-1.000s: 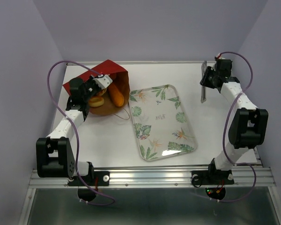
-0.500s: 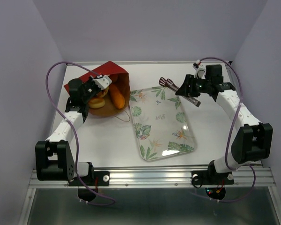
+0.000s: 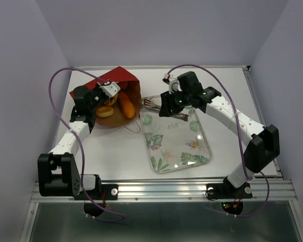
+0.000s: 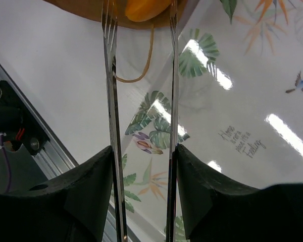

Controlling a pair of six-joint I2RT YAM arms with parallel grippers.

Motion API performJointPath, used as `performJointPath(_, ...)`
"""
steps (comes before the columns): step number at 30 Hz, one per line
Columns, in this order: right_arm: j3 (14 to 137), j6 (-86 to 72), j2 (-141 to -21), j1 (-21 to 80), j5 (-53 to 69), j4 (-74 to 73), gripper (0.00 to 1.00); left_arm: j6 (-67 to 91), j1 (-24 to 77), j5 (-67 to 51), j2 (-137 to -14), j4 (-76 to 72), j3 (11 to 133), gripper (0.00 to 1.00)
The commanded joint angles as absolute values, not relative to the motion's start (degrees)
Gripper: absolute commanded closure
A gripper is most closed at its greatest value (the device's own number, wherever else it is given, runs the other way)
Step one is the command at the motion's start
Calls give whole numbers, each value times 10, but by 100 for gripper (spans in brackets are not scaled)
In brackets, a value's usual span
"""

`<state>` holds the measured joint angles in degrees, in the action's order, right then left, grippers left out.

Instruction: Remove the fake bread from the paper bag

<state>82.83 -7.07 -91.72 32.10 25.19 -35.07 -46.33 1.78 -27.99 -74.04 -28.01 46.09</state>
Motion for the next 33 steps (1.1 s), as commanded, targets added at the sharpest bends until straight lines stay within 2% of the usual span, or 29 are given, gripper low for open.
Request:
performJointPath(1,905,-57,-937,369,177,-352,45,-456,18,-293,-708,-335,461,100)
performJointPath(3,939,-74,-968,397,93,-351,45,-454,19,-294,-708,-334,461,100)
performJointPath(6,985,-93,-1021,417,31,-355,44,-448,20,-294,-710,-334,461,100)
performJointPath(17,1083,-115,-1138,439,33,-346,40,-446,23,-291,-708,-334,457,100)
performJointPath(22,1095,-127,-1167,445,29,-346,34,-448,24,-294,-707,-334,454,100)
performJointPath(28,1109,-157,-1198,445,91,-338,33,-446,25,-296,-714,-335,454,100)
performJointPath(33,1110,-175,-1212,450,79,-337,32,-439,25,-297,-715,-335,457,100)
